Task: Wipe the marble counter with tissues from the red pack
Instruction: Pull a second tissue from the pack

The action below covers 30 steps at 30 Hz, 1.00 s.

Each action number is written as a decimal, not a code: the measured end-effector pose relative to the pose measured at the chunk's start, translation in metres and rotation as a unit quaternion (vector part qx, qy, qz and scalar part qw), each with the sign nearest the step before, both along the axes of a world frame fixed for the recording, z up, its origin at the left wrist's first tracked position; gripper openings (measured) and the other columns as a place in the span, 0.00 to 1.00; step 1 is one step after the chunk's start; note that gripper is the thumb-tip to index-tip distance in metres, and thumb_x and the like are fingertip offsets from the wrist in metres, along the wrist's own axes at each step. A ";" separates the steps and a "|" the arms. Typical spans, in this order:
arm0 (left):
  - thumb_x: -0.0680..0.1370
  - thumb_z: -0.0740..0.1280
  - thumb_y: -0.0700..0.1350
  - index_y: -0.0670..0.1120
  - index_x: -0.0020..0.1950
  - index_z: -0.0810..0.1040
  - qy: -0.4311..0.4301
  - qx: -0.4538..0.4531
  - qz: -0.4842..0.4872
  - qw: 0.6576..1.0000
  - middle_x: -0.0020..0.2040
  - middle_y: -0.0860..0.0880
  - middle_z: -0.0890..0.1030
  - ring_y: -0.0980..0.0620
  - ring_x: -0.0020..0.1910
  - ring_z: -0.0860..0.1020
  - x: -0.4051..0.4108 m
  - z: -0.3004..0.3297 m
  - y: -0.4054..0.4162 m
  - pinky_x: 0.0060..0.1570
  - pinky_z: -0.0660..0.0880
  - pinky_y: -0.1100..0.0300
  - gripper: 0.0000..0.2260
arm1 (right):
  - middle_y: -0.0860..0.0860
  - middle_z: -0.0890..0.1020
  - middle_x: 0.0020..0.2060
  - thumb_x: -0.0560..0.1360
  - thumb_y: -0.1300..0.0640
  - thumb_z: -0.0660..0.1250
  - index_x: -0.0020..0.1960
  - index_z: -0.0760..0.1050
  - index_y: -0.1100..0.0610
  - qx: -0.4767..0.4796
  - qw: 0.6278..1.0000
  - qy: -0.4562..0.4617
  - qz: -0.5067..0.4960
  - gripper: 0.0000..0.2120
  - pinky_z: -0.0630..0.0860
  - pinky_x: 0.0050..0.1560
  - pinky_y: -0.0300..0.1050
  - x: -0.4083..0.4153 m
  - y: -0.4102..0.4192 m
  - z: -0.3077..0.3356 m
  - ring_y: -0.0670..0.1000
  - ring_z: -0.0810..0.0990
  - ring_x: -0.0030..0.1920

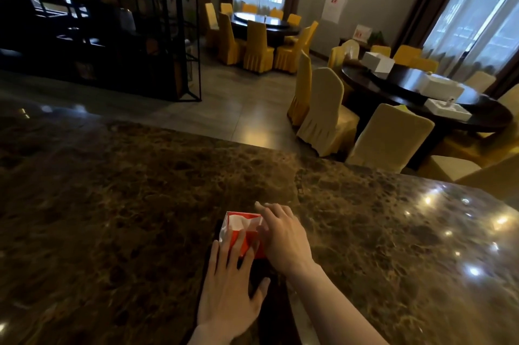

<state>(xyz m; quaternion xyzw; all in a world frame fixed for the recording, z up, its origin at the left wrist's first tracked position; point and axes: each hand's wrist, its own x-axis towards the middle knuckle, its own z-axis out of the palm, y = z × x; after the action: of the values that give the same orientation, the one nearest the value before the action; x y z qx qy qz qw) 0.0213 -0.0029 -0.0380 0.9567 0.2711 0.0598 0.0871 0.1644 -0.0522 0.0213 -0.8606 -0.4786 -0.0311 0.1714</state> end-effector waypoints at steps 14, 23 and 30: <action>0.78 0.49 0.71 0.53 0.84 0.48 -0.010 0.009 -0.003 1.000 0.84 0.46 0.40 0.43 0.82 0.38 0.000 -0.002 0.001 0.78 0.41 0.43 0.39 | 0.46 0.78 0.50 0.80 0.55 0.65 0.53 0.77 0.49 0.077 0.997 0.013 0.003 0.04 0.77 0.48 0.47 0.008 0.015 0.015 0.49 0.75 0.49; 0.78 0.46 0.72 0.56 0.83 0.46 -0.019 0.003 -0.001 1.000 0.83 0.51 0.37 0.48 0.80 0.31 -0.002 -0.002 0.002 0.79 0.39 0.44 0.37 | 0.39 0.78 0.41 0.81 0.57 0.65 0.50 0.74 0.47 0.287 0.948 0.086 -0.110 0.05 0.73 0.37 0.34 0.020 0.002 0.067 0.38 0.78 0.41; 0.78 0.49 0.73 0.55 0.83 0.51 -0.034 -0.005 0.012 0.999 0.84 0.50 0.47 0.46 0.82 0.37 -0.003 -0.006 0.004 0.80 0.44 0.41 0.38 | 0.45 0.76 0.55 0.82 0.59 0.64 0.65 0.72 0.50 0.344 0.837 0.321 -0.278 0.13 0.82 0.40 0.37 0.041 -0.067 0.095 0.46 0.78 0.50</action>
<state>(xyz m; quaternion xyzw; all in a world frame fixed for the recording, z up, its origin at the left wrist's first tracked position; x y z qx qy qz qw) 0.0180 0.0012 -0.0437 0.9503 0.2798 0.0918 0.1008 0.2056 -0.1197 0.1164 -0.8048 -0.0957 0.0380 0.5846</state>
